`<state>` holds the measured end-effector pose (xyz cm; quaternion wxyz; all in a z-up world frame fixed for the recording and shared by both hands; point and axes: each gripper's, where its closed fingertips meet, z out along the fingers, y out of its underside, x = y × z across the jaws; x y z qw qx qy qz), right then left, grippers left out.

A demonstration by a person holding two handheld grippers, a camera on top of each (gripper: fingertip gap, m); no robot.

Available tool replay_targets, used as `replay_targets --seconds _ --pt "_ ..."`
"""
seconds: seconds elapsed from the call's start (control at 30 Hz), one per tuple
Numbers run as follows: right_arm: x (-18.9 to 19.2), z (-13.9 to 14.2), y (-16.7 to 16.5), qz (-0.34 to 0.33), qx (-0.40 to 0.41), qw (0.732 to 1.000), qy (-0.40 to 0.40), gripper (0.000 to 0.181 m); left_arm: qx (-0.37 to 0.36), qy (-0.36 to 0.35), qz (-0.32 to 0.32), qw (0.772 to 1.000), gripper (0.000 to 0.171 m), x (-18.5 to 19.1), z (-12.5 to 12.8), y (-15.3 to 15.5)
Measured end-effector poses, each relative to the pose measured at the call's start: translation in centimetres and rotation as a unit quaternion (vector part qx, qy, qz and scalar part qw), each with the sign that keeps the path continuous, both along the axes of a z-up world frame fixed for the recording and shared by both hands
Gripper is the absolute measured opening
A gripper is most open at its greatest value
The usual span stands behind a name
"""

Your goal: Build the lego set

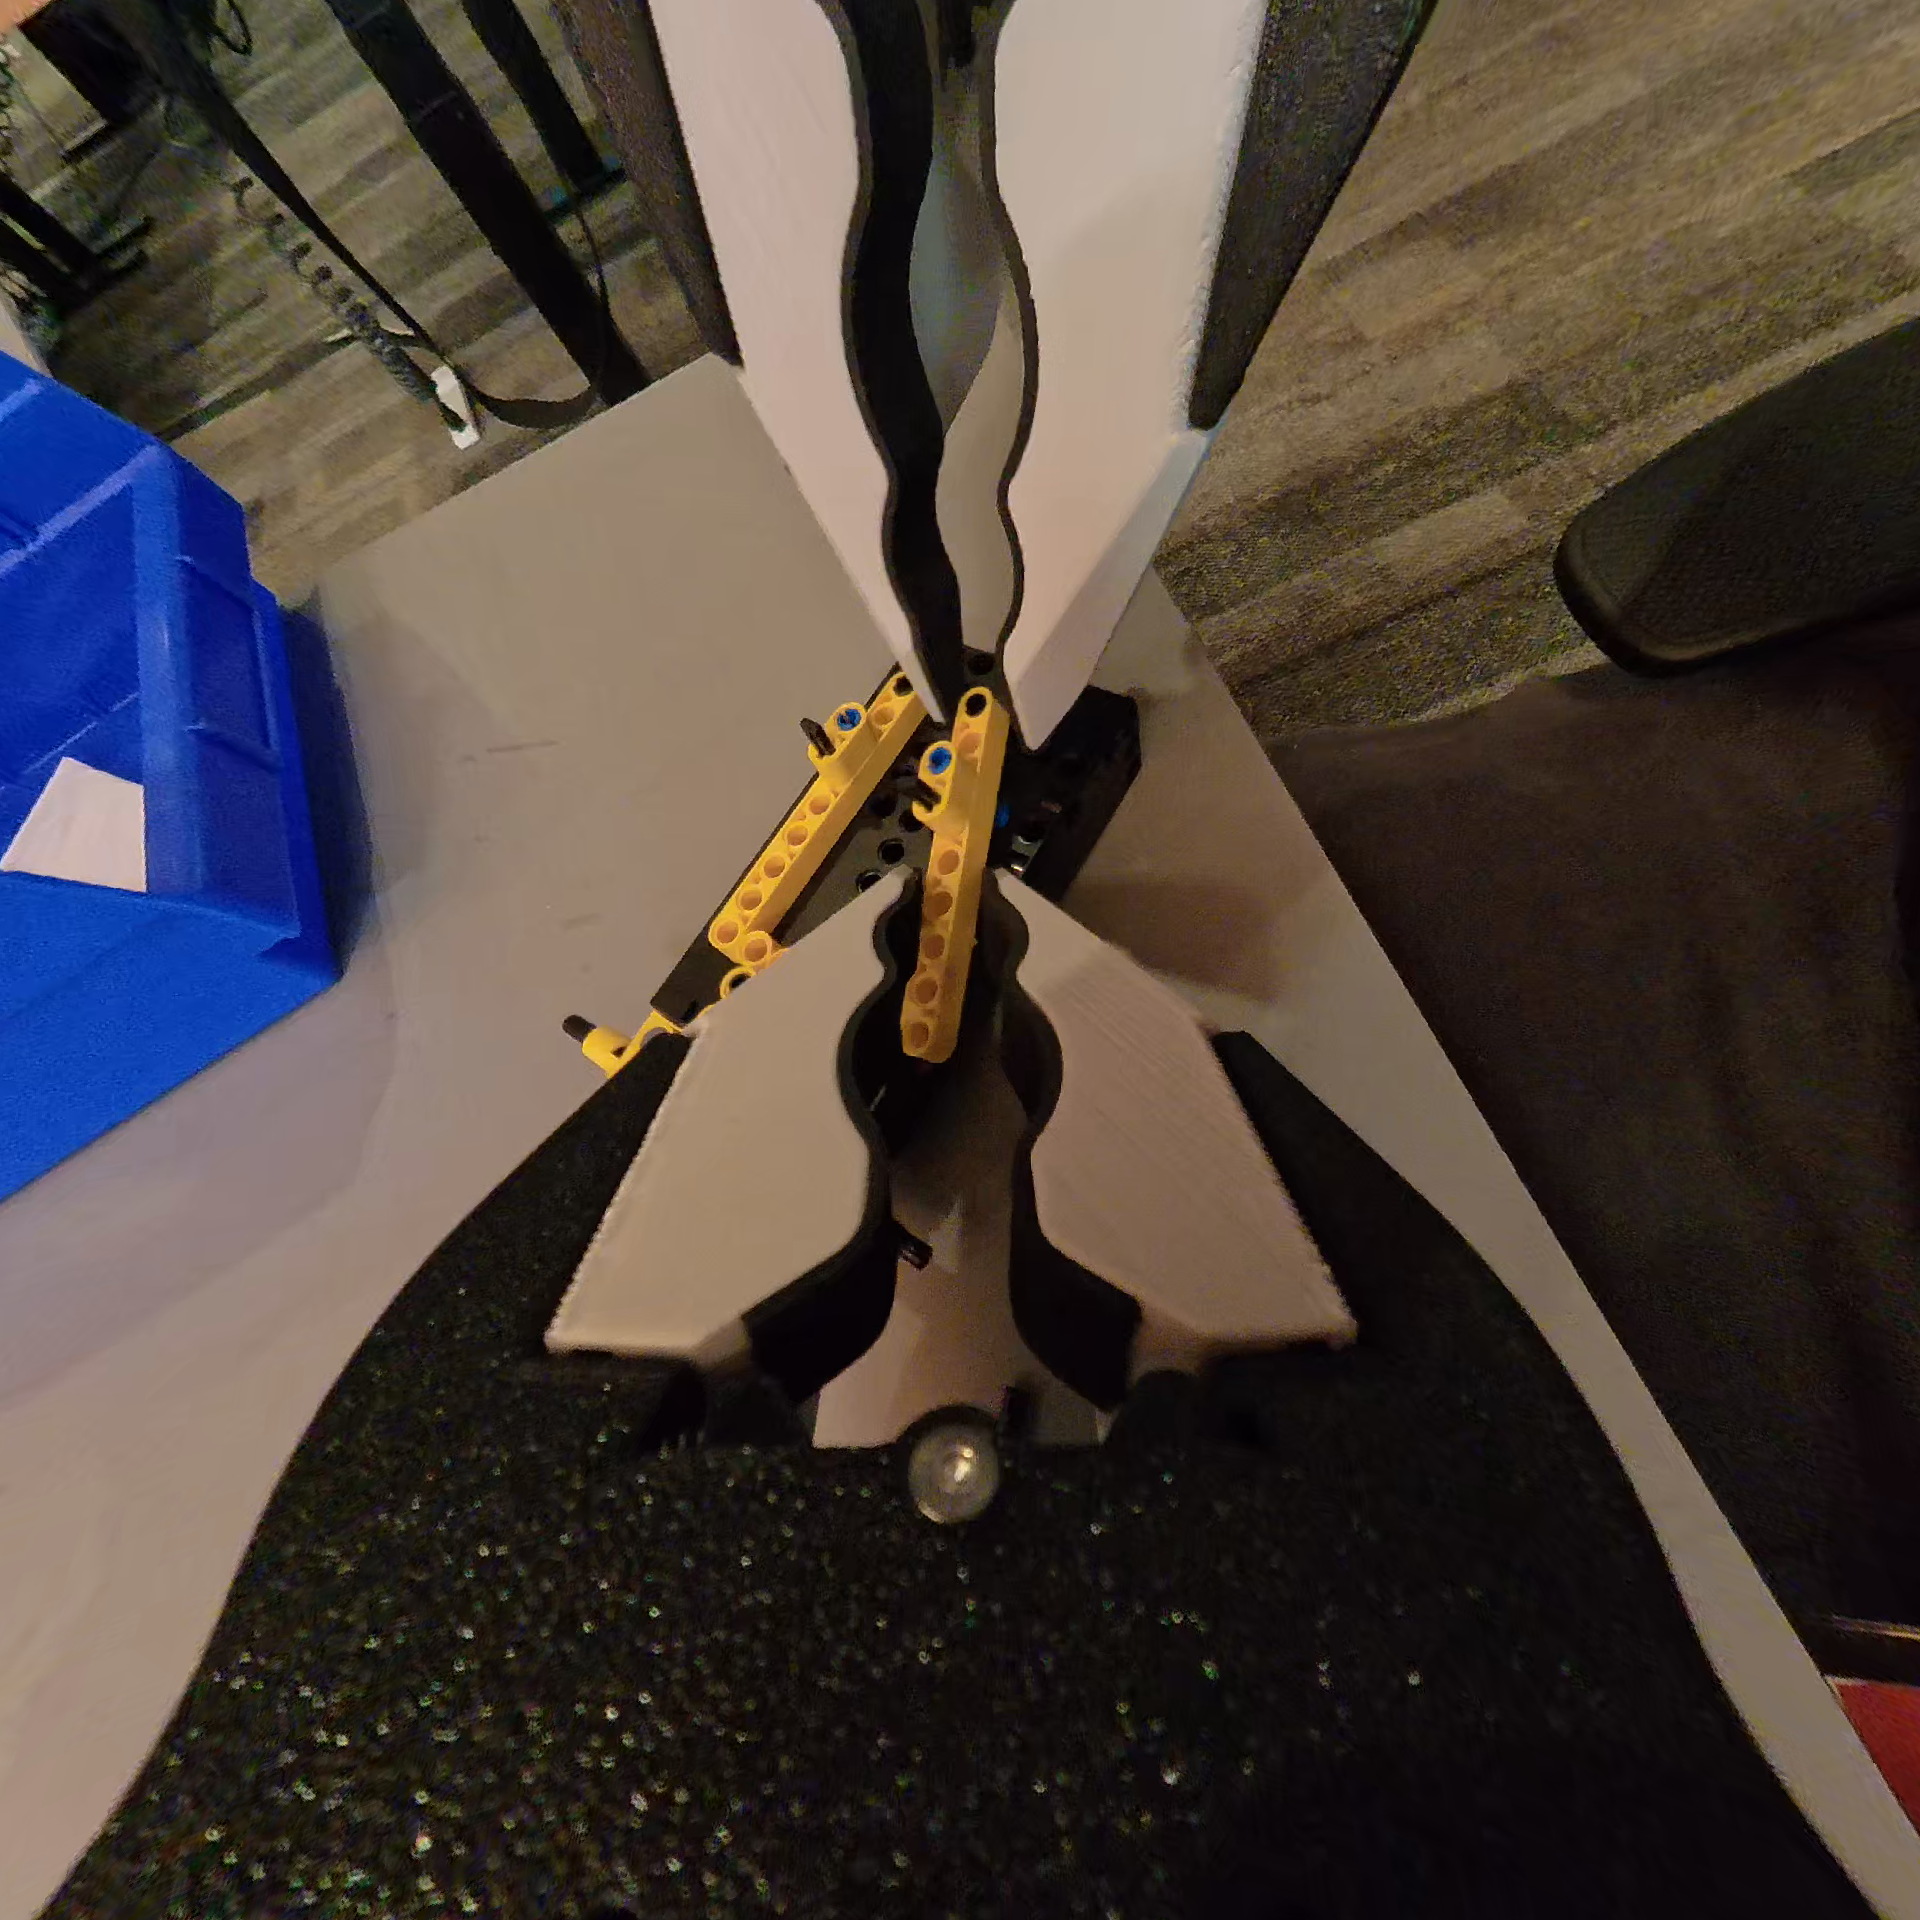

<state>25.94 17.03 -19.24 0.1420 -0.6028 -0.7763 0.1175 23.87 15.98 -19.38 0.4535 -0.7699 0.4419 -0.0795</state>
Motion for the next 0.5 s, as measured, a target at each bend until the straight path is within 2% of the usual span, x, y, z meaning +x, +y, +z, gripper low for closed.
replay_targets --seconds 0.1,0.5 --pt "0.21 0.14 -0.21 0.002 0.002 1.0 -0.005 0.008 0.002 0.005 0.002 1.0 0.011 -0.02 0.05 0.08" --pt "0.43 0.01 -0.42 -0.012 -0.011 1.0 -0.019 0.007 0.012 0.006 0.014 1.0 0.014 -0.03 0.18 0.36"
